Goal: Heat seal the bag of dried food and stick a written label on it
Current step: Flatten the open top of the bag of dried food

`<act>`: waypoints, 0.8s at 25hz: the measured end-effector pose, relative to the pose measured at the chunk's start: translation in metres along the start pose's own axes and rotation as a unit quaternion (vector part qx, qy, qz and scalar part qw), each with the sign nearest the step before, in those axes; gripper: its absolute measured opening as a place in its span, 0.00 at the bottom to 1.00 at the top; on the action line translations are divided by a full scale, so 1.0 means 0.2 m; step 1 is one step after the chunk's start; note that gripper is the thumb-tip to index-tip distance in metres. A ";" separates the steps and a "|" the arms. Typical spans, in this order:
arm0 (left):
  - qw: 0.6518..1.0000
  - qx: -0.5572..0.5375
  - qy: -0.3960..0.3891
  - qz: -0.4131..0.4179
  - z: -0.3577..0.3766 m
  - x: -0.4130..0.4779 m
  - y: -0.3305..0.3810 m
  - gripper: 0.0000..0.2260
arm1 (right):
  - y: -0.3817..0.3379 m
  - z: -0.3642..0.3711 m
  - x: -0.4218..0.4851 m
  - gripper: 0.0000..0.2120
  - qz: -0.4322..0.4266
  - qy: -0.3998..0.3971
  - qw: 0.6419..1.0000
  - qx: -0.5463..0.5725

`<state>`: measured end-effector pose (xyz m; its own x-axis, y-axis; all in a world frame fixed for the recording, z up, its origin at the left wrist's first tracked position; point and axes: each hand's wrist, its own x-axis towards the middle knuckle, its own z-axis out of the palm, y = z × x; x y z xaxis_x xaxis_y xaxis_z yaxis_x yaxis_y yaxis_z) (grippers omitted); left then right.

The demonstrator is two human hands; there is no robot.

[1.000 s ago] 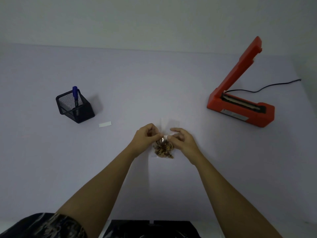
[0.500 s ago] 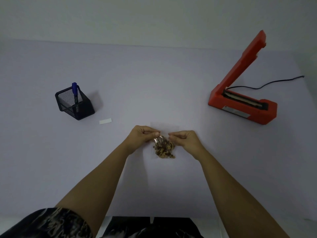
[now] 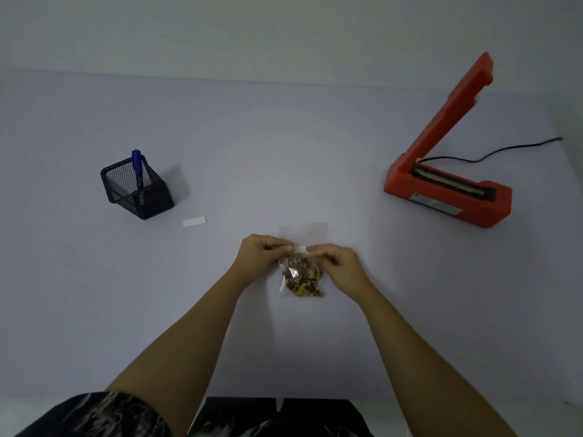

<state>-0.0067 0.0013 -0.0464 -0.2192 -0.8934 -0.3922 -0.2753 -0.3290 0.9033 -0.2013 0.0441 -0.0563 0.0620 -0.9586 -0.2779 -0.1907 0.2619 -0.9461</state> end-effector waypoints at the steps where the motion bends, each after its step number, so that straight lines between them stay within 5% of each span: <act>1: 1.000 0.002 -0.005 -0.001 0.00 0.00 -0.01 0.07 | 0.00 0.00 0.00 0.14 -0.001 -0.009 1.000 -0.017; 10: 0.995 -0.094 0.020 0.001 0.02 -0.05 -0.02 0.11 | 0.01 0.00 0.00 0.14 0.038 -0.012 0.999 0.006; 20: 0.999 0.026 -0.017 0.021 0.03 -0.03 -0.03 0.09 | 0.01 0.02 -0.02 0.12 0.057 -0.025 0.998 0.028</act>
<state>-0.0084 0.0098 -0.0508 -0.2628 -0.8951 -0.3602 -0.3138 -0.2737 0.9092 -0.1980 0.0483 -0.0583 0.0927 -0.9159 -0.3905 -0.1438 0.3758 -0.9155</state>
